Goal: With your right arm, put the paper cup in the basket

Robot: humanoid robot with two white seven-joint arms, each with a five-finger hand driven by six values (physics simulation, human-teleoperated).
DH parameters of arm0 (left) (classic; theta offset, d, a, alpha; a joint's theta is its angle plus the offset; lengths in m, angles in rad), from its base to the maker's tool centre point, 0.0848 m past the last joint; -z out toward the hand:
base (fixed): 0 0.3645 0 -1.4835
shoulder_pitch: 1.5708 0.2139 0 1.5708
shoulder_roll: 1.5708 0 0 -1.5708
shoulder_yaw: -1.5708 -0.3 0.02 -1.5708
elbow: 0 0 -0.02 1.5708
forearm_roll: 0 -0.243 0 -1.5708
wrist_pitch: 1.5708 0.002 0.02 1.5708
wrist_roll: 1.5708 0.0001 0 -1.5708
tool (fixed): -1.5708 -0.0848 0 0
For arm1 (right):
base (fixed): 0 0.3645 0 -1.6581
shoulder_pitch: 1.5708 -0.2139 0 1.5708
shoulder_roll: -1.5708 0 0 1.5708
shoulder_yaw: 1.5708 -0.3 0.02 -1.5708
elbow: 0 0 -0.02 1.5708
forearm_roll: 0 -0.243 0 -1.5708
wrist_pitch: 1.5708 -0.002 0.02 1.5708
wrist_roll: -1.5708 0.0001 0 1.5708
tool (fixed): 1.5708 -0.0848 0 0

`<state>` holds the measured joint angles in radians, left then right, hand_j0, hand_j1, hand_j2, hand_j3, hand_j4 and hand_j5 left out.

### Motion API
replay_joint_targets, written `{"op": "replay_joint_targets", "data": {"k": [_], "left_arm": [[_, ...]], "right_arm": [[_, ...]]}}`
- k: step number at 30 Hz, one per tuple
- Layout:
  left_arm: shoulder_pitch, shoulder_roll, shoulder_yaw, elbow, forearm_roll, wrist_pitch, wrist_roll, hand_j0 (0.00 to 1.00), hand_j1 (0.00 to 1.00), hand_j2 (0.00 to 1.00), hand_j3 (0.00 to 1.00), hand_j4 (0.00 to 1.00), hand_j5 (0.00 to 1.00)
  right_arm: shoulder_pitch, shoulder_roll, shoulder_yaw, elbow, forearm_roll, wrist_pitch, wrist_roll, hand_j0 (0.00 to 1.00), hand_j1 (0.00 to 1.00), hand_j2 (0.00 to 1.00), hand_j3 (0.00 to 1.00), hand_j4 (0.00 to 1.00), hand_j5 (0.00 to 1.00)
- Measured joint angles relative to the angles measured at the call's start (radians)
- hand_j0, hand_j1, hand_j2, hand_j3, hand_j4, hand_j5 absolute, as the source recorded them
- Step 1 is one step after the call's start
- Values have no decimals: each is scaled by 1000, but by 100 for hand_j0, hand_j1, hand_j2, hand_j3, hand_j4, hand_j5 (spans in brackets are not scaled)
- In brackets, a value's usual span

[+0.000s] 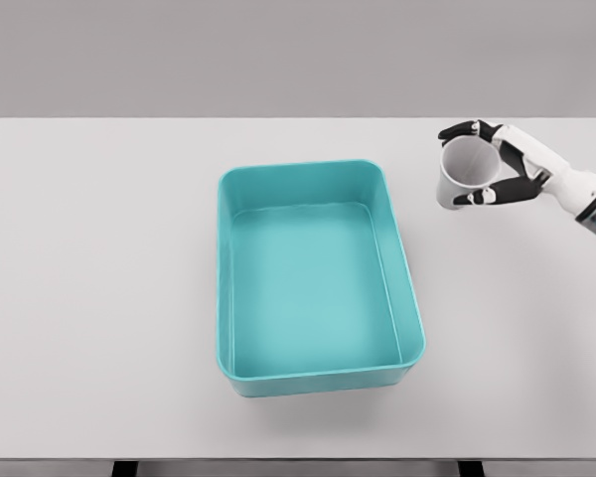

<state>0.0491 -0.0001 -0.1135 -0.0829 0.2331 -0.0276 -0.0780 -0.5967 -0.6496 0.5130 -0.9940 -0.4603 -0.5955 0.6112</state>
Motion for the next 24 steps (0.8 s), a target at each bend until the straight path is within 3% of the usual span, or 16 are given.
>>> {"op": "replay_joint_targets", "data": {"k": [7, 17, 24], "left_arm": [[0, 0, 0, 0, 0, 0, 0, 100, 100, 100, 100, 100, 100], [0, 0, 0, 0, 0, 0, 0, 100, 100, 100, 100, 100, 100], [0, 0, 0, 0, 0, 0, 0, 100, 100, 100, 100, 100, 100]], "right_arm": [[0, 1, -56, -171, 131, -16, 0, 74, 74, 74, 74, 74, 74], [6, 17, -27, -527, 334, 10, 0, 73, 73, 73, 73, 73, 73], [0, 63, 99, -598, 516, 64, 1, 73, 73, 73, 73, 73, 73]]}}
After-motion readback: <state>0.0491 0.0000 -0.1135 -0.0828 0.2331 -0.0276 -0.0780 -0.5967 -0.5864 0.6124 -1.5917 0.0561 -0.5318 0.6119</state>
